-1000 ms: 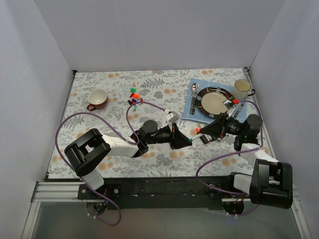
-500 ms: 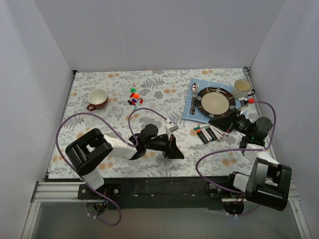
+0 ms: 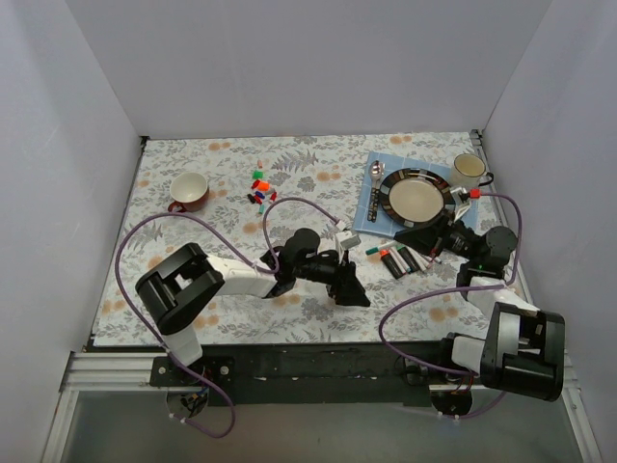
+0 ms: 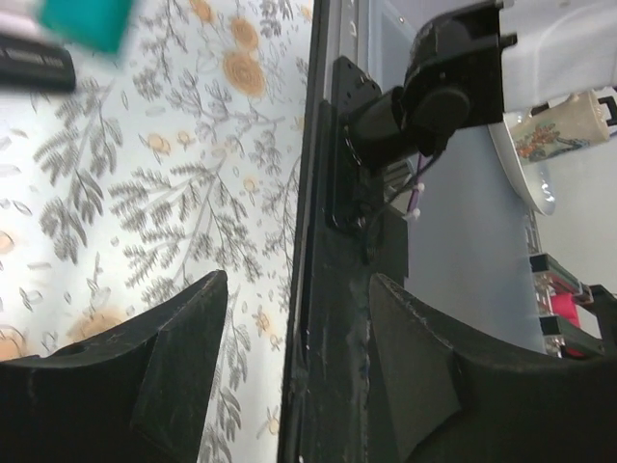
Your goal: Open the pen caps
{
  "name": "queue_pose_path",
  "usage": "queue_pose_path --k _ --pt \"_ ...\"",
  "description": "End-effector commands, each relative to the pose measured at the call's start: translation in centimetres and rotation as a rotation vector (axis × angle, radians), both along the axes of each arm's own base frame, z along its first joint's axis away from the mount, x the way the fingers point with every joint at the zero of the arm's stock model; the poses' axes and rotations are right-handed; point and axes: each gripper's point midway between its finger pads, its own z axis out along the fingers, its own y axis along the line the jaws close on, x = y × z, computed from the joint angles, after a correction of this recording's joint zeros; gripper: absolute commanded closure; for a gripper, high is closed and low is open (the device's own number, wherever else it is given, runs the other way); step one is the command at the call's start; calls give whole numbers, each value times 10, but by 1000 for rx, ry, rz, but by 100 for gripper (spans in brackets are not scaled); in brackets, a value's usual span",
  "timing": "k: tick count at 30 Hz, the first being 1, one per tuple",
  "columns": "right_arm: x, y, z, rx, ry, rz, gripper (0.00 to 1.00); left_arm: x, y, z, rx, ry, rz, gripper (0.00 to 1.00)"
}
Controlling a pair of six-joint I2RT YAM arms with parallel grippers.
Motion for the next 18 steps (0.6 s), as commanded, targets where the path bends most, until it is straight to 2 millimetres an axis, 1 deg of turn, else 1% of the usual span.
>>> queue_pose_path --k 1,2,6,7,9,12,16,17,18 --pt "-10 14 2 -22 -51 81 99 24 -14 13 -22 -94 38 40" --pt "-13 17 1 -24 -50 99 99 33 -13 14 -25 -97 54 40" --pt "-21 21 1 -43 -58 176 99 44 -11 18 -39 -88 43 40" --pt "-22 22 2 -46 -66 179 99 45 -13 22 -44 -94 35 40" --pt "-24 23 2 -50 -73 194 99 46 -13 22 -33 -97 29 40" --pt "-26 27 -1 -51 -61 215 99 46 -14 28 -46 -95 14 40" --pt "-22 31 -9 -61 -45 223 99 43 -18 41 -83 -75 -11 40" --pt "-20 31 -11 -61 -33 224 99 41 -19 44 -99 -78 -23 41" --pt "-20 31 -12 -61 -31 226 99 40 -20 46 -103 -62 -25 44"
